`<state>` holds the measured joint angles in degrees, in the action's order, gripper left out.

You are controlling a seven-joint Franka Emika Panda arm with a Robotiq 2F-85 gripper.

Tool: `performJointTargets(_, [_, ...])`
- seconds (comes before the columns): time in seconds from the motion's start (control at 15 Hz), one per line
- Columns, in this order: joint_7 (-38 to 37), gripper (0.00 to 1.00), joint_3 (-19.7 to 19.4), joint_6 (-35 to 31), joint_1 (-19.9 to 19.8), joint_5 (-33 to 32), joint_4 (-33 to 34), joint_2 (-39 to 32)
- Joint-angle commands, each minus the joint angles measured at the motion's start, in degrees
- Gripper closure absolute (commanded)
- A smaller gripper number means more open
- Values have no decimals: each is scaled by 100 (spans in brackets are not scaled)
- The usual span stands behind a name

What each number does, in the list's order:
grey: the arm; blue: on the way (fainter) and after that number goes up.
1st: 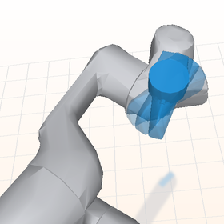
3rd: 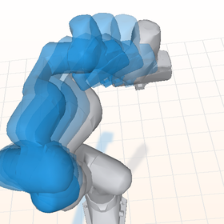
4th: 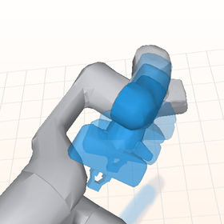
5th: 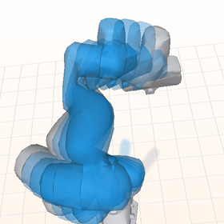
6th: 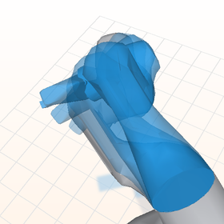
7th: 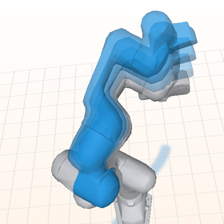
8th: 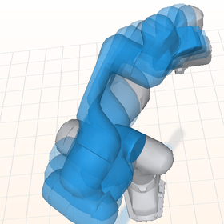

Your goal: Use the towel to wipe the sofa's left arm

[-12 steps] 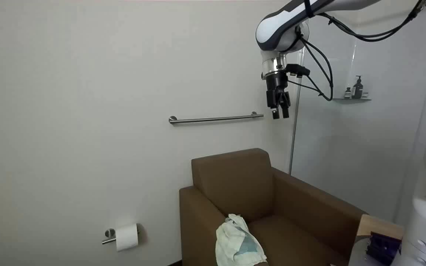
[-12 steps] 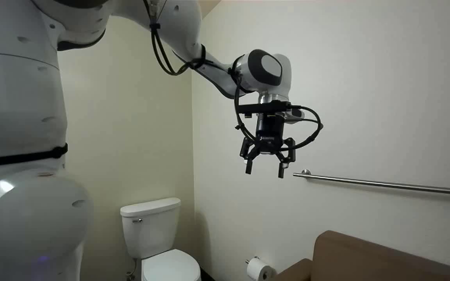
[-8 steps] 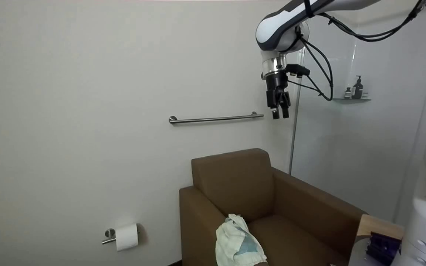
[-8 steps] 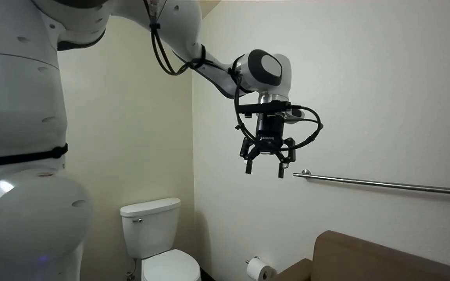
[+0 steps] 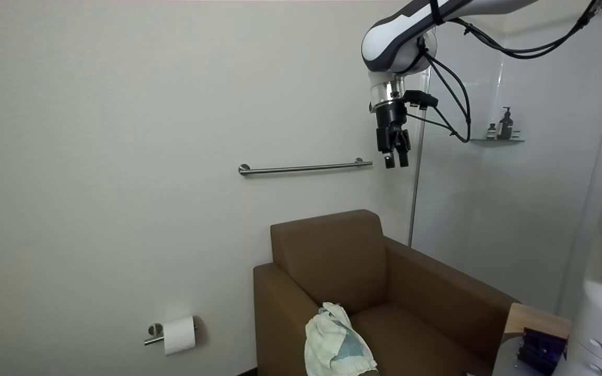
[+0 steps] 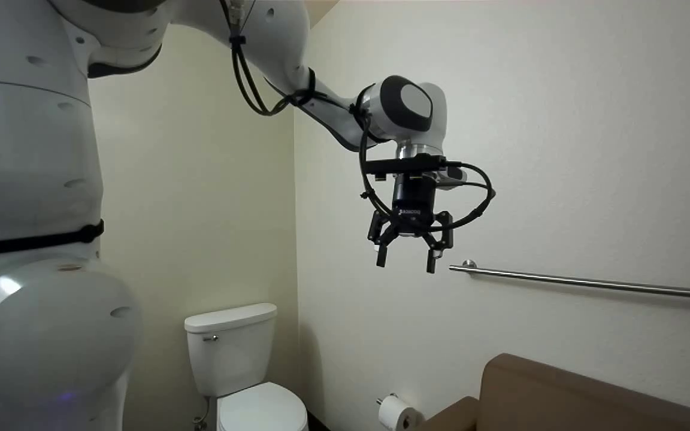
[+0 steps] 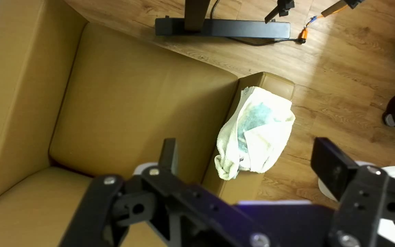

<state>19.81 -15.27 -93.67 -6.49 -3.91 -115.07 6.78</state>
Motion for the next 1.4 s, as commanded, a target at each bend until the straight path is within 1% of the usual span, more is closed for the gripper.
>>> performJointTargets(0.0, [14,0,121,15,-128,14,15,-9])
performJointTargets(0.27, [14,0,121,15,-128,14,15,-9])
performJointTargets(0.47, [282,0,200,-260,-28,421,-44,-339])
performJointTargets(0.67, [453,0,511,-717,136,899,-196,-813])
performJointTargets(0.73, [404,0,649,-844,193,975,-202,-1000])
performJointTargets(0.87, [222,0,932,-1177,315,946,-373,-1281])
performJointTargets(1.0, [-31,0,1167,-1405,434,827,-729,-1453])
performJointTargets(1.13, [-207,0,1348,-1603,519,918,-1059,-1649])
performJointTargets(1.27, [-177,0,1472,-1637,533,949,-1047,-2020])
performJointTargets(1.33, [-117,0,1471,-1490,497,830,-968,-1852])
